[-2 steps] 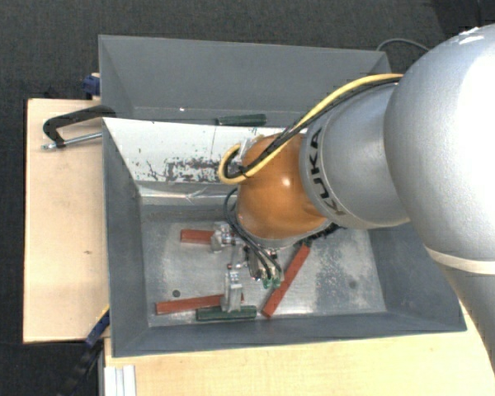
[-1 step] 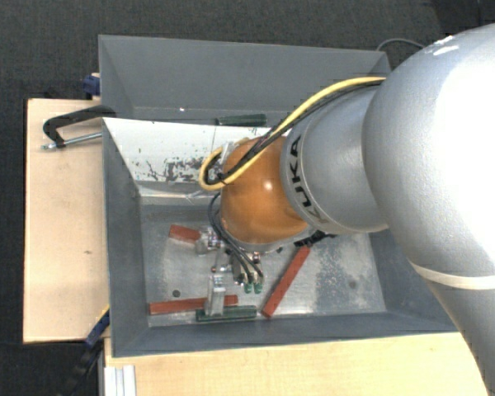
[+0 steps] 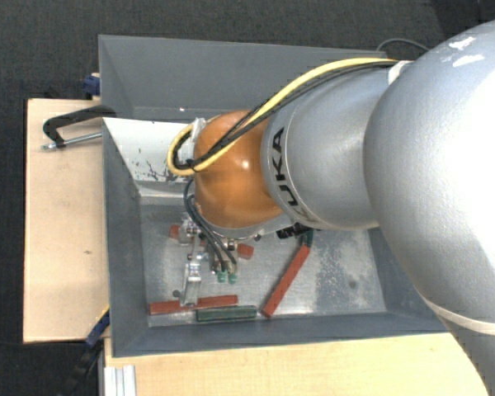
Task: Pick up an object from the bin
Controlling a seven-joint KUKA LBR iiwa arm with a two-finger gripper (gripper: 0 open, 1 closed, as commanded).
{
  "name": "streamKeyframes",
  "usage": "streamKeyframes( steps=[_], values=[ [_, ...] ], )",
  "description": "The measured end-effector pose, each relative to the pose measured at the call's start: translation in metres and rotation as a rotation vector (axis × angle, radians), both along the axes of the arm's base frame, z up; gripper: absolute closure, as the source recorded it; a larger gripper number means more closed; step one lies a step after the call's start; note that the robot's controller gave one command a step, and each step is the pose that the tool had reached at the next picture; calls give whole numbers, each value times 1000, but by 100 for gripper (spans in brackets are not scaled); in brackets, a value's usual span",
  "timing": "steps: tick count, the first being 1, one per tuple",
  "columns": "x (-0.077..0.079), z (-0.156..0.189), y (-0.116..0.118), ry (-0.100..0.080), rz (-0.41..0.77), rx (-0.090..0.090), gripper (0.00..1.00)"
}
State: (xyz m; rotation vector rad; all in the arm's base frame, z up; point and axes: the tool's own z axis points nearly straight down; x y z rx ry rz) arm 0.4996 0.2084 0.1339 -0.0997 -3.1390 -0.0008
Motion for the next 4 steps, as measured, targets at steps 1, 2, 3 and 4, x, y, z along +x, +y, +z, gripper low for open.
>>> streamKeyframes(
  steps=[1,2,3,4],
  values=[
    [2,18,16,-11,66,5,0],
    [-6,-39,-55,-3,16,2,0],
    [-6,-43,-68,1,122,-4,0],
    [0,-62,-32,-4,136,3,100]
  ],
)
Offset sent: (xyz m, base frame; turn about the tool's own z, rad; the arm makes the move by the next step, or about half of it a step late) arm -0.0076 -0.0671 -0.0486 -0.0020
